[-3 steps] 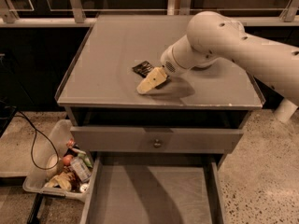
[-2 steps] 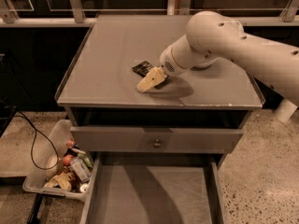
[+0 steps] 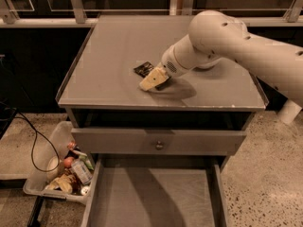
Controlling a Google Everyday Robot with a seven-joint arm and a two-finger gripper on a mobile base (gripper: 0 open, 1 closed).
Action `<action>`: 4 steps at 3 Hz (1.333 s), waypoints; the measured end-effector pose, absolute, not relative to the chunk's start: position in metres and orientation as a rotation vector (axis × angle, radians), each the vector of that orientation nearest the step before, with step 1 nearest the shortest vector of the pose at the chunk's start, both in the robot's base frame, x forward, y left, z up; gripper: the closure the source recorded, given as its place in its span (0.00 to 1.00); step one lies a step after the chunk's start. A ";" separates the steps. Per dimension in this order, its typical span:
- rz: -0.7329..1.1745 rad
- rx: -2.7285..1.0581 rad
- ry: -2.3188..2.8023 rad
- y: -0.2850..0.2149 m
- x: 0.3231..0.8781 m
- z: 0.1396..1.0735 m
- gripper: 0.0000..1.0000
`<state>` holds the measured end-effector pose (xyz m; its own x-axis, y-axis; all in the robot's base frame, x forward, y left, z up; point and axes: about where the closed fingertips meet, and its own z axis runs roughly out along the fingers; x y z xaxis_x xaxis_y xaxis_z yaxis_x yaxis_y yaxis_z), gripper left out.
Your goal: Place rxbar chocolate into middle drawer
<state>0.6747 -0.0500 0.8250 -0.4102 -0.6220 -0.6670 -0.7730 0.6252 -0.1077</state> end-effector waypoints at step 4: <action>0.253 -1.101 2.143 -0.078 0.652 0.851 1.00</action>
Offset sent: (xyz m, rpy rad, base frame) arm 0.0000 0.0000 0.0000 0.0000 0.0000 0.0000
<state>0.6524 -0.0776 0.8507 -0.3904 -0.6359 -0.6657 -0.7736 0.6187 -0.1373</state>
